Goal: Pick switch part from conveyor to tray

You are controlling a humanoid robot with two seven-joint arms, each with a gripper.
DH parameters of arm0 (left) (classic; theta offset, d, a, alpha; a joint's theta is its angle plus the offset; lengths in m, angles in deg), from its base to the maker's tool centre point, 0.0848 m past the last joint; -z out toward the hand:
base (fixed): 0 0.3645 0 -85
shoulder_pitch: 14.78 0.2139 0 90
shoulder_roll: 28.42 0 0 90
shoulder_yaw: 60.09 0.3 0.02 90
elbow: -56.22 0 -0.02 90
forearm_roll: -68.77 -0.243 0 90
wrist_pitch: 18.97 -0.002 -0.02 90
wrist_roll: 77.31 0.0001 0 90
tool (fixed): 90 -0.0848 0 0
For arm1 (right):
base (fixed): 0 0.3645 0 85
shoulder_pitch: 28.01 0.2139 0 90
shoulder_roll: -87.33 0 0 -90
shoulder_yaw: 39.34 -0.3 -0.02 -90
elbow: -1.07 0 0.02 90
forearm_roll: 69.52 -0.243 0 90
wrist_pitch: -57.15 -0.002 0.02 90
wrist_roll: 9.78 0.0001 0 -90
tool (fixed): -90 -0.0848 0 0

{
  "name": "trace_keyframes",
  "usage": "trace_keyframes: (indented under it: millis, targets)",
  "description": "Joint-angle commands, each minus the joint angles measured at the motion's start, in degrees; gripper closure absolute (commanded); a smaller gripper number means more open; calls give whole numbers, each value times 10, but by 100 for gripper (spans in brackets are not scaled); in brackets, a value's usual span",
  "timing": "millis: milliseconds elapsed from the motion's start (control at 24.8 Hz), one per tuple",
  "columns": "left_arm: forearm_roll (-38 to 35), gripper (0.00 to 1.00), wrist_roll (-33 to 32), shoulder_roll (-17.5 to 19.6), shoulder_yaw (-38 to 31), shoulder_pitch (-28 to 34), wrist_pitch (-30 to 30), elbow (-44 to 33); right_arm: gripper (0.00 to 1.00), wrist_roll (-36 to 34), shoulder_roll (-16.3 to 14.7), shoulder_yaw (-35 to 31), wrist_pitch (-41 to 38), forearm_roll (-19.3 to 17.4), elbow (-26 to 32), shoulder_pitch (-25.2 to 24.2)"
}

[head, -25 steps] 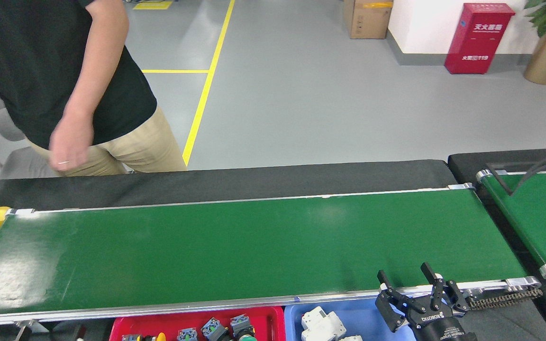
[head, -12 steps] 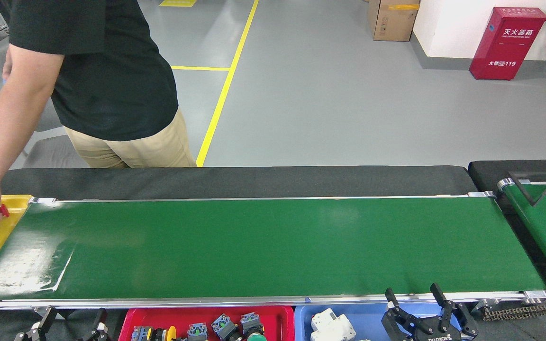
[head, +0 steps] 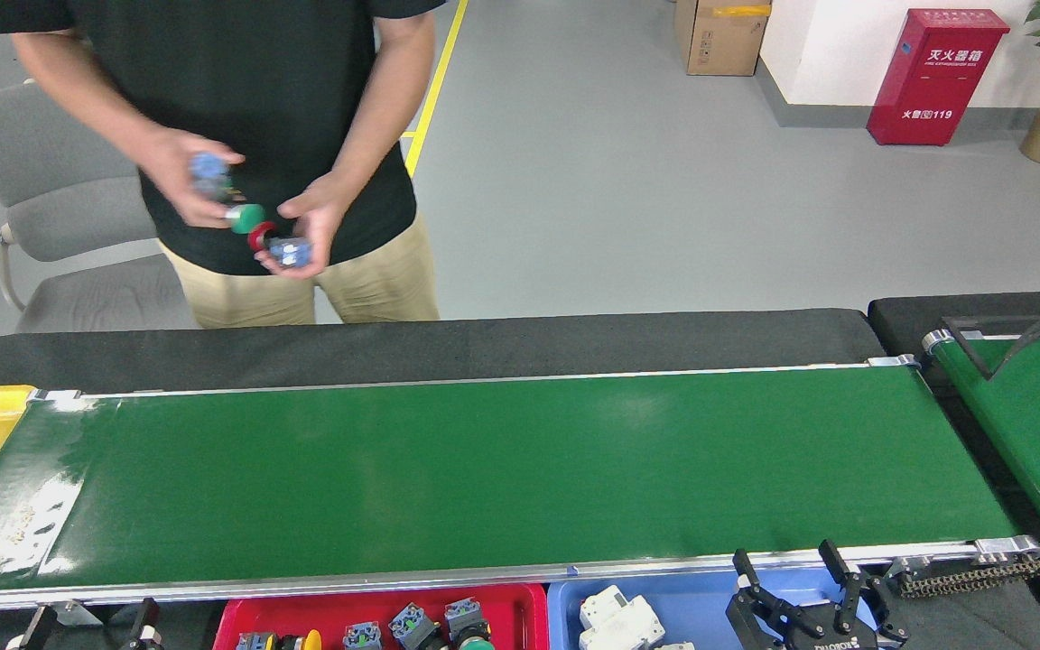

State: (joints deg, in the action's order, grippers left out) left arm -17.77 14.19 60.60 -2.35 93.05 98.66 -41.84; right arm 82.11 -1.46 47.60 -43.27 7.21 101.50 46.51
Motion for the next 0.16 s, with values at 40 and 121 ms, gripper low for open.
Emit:
trace_keyframes:
  millis: [40, 121]
  targets:
    - [0, 0, 2, 5, 0, -5, 1, 2, 1, 0, 3, 0, 2, -1, 9, 3]
    - [0, 0, 2, 4, 2, -5, 2, 4, 1, 0, 3, -1, 3, -1, 10, 3]
